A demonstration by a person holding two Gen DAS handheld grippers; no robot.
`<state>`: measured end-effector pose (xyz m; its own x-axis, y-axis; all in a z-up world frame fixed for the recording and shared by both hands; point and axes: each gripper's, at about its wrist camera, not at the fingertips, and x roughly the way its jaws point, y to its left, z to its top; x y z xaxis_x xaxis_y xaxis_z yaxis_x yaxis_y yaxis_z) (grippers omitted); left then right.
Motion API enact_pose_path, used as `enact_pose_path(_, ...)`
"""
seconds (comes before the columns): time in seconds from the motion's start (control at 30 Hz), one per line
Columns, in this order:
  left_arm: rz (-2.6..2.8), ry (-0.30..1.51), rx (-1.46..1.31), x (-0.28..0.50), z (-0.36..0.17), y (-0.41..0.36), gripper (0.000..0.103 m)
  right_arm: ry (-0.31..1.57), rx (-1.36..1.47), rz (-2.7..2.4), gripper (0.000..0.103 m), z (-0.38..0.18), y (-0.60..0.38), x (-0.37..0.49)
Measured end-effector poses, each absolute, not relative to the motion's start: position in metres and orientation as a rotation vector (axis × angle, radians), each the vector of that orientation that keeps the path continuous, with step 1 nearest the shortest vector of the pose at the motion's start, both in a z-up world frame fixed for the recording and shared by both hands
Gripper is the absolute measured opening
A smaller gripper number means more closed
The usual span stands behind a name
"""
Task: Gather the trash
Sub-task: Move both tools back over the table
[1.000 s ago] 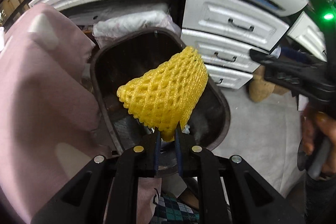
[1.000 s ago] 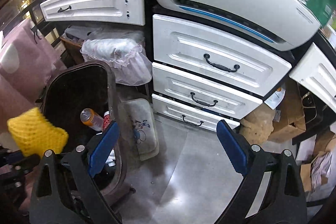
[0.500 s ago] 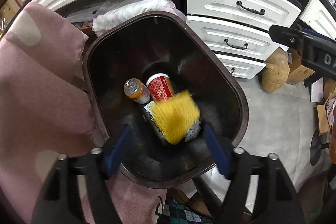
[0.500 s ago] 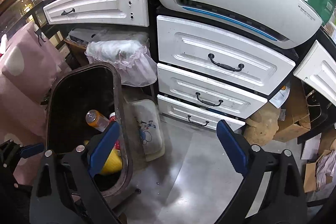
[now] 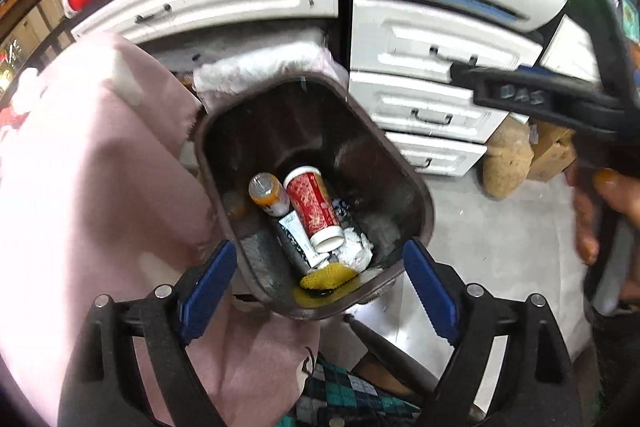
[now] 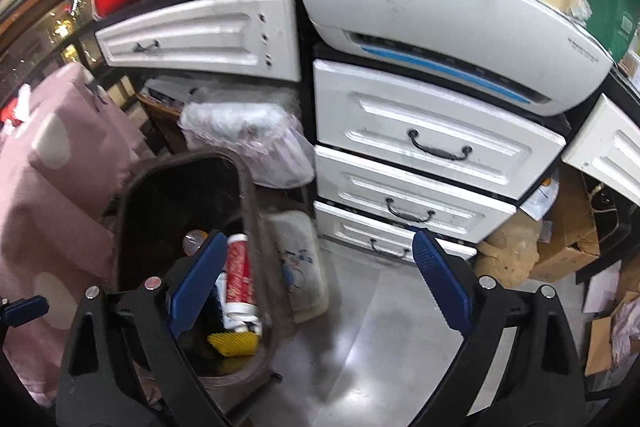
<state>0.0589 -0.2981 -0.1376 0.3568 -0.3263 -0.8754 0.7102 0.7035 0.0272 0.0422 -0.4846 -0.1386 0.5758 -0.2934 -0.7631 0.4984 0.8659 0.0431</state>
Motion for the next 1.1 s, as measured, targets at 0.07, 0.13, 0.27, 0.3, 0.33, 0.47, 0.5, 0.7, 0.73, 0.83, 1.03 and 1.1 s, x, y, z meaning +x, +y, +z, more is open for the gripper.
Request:
enact_pose_path(0.07,-0.706,0.965,0.418,0.055,-0.120,-0.286,0.085,0.807,0.263,-0.447,0.092,-0.129,-0.478,0.044)
enact_pose_path(0.13,-0.706,0.922,0.405,0.049,-0.105,-0.277,0.086,0.772,0.262,-0.415,0.092,-0.118,-0.469,0.047)
enact_pose_path(0.27,-0.679,0.816,0.368,0.040,-0.072,-0.250,0.087,0.671,0.254,-0.330,0.092,-0.094,-0.448,0.048)
enact_pose_path(0.3,-0.674,0.790,0.346,0.039,-0.063,-0.241,0.087,0.640,0.236,-0.304,0.093,-0.086,-0.438,0.048)
enact_pose_path(0.33,-0.664,0.766,0.326,0.039,-0.055,-0.232,0.088,0.615,0.220,-0.286,0.094,-0.080,-0.430,0.048)
enact_pose_path(0.47,-0.599,0.677,0.261,0.037,-0.025,-0.197,0.093,0.516,0.183,-0.228,0.098,-0.052,-0.398,0.050)
enact_pose_path(0.5,-0.563,0.652,0.245,0.036,-0.018,-0.186,0.093,0.499,0.177,-0.217,0.098,-0.045,-0.392,0.052)
enact_pose_path(0.7,-0.433,0.600,0.163,0.047,0.014,-0.124,0.095,0.459,0.152,-0.048,0.098,-0.015,-0.340,0.075)
enact_pose_path(0.73,-0.413,0.601,0.151,0.051,0.017,-0.113,0.095,0.458,0.136,-0.018,0.098,-0.012,-0.328,0.080)
enact_pose_path(0.83,-0.339,0.601,0.124,0.061,0.021,-0.073,0.095,0.450,0.060,0.063,0.098,-0.005,-0.289,0.092)
enact_pose_path(1.03,-0.157,0.635,0.131,0.083,0.015,-0.005,0.095,0.502,-0.081,0.231,0.098,-0.006,-0.212,0.125)
enact_pose_path(1.1,-0.101,0.651,0.153,0.091,0.012,0.017,0.095,0.527,-0.113,0.272,0.098,-0.011,-0.192,0.135)
